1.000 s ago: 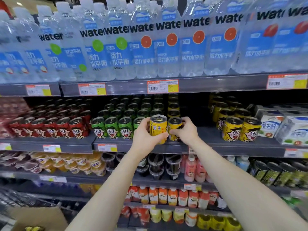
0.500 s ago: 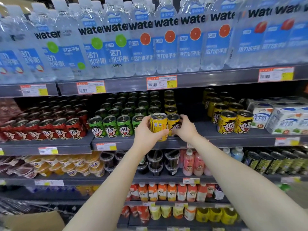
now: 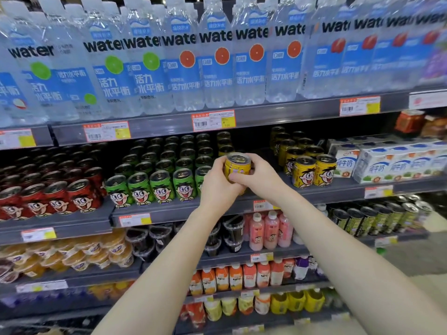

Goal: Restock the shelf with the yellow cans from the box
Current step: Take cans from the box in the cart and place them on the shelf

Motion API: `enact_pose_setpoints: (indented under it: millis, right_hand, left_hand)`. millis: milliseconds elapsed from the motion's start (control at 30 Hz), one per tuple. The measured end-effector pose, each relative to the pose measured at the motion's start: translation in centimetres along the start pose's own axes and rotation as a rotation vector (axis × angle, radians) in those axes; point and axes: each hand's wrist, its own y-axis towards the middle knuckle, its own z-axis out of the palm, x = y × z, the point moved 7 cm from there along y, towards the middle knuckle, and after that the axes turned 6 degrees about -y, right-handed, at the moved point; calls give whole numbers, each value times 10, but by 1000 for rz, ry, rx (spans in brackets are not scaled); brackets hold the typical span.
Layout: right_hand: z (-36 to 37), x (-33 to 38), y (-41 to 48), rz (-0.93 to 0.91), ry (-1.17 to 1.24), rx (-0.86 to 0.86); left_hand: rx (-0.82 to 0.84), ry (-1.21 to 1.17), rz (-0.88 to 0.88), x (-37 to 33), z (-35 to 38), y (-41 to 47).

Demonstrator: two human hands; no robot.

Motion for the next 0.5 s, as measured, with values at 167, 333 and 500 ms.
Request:
enact_pose_setpoints:
  millis: [167,333,500]
  right_hand:
    - [-33,-16,7,9,-9,-131]
    - [-64,-36,27,69,-63,-182]
    - [-58,-82,59,142,-111,-136]
  left_hand:
    - [161,179,108,-13,25,3]
    - [57,548,259,-13,20,2]
    - [92,735,235,-5,26,6]
